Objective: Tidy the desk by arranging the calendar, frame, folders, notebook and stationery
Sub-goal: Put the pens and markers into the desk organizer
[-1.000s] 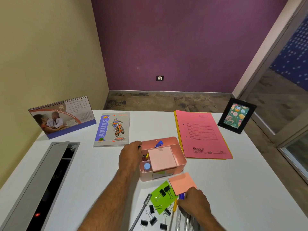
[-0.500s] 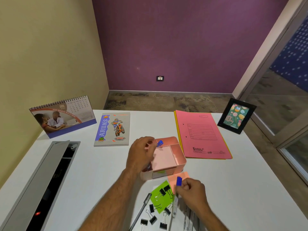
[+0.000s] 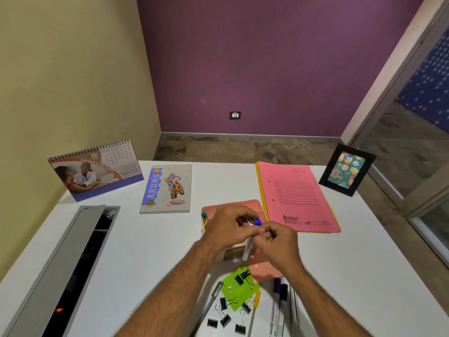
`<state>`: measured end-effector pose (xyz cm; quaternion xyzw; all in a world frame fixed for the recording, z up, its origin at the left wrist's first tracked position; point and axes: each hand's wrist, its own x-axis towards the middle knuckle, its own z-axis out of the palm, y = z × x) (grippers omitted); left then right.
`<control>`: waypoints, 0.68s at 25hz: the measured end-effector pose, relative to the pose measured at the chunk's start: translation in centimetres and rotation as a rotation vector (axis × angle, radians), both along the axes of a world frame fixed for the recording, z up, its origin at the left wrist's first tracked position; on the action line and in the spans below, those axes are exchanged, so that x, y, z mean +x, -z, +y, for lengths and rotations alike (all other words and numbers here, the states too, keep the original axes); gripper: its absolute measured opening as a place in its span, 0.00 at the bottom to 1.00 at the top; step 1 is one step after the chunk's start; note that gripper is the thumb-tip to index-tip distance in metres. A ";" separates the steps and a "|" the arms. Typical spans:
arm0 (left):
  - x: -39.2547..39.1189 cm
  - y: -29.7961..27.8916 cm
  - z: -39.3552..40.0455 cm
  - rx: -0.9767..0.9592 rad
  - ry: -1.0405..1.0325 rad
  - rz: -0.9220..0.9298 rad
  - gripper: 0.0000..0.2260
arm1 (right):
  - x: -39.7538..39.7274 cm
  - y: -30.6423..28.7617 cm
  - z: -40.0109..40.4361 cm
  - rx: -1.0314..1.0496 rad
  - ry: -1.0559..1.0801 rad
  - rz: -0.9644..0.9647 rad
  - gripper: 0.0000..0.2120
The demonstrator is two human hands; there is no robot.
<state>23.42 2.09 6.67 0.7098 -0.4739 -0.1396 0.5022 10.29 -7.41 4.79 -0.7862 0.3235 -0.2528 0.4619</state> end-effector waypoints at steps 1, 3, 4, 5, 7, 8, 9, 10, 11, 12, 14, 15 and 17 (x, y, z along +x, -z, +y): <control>-0.1 0.1 0.0 0.020 0.006 -0.014 0.12 | -0.2 0.2 -0.1 -0.008 -0.013 0.005 0.10; -0.1 0.2 -0.1 0.036 -0.004 -0.038 0.11 | -0.7 0.6 -0.2 0.004 -0.024 0.013 0.07; -0.2 0.2 -0.1 0.030 -0.019 -0.043 0.11 | -1.1 0.8 -0.3 0.033 -0.007 0.022 0.07; -0.1 0.1 -0.1 0.010 -0.044 -0.038 0.10 | -1.7 1.3 -0.6 0.071 0.040 0.043 0.08; 0.3 -0.3 -0.1 -0.059 -0.128 -0.014 0.10 | -3.0 2.6 -1.2 0.120 0.160 0.143 0.08; 0.8 -0.5 0.0 -0.089 -0.184 -0.004 0.10 | -3.7 3.6 -1.5 0.100 0.195 0.251 0.08; 1.3 -0.7 0.0 -0.111 -0.246 0.001 0.10 | -4.4 4.5 -1.6 0.068 0.196 0.388 0.09; 1.8 -0.9 0.0 -0.128 -0.313 0.002 0.10 | -5.0 5.3 -1.6 0.050 0.172 0.521 0.10; 2.3 -1.0 0.0 -0.141 -0.387 0.009 0.09 | -5.6 6.0 -1.4 0.038 0.138 0.634 0.12; 2.7 -1.1 0.1 -0.149 -0.464 0.026 0.09 | -6.0 6.7 -1.1 0.025 0.112 0.715 0.13; 3.4 -1.3 0.2 -0.149 -0.609 0.087 0.08 | -6.5 7.7 -0.6 0.015 0.092 0.787 0.14; 3.7 -1.2 0.3 -0.140 -0.662 0.115 0.08 | -6.6 8.2 -0.4 0.011 0.092 0.801 0.14; 4.1 -0.8 0.5 -0.102 -0.714 0.131 0.08 | -6.5 8.6 0.2 -0.001 0.094 0.806 0.13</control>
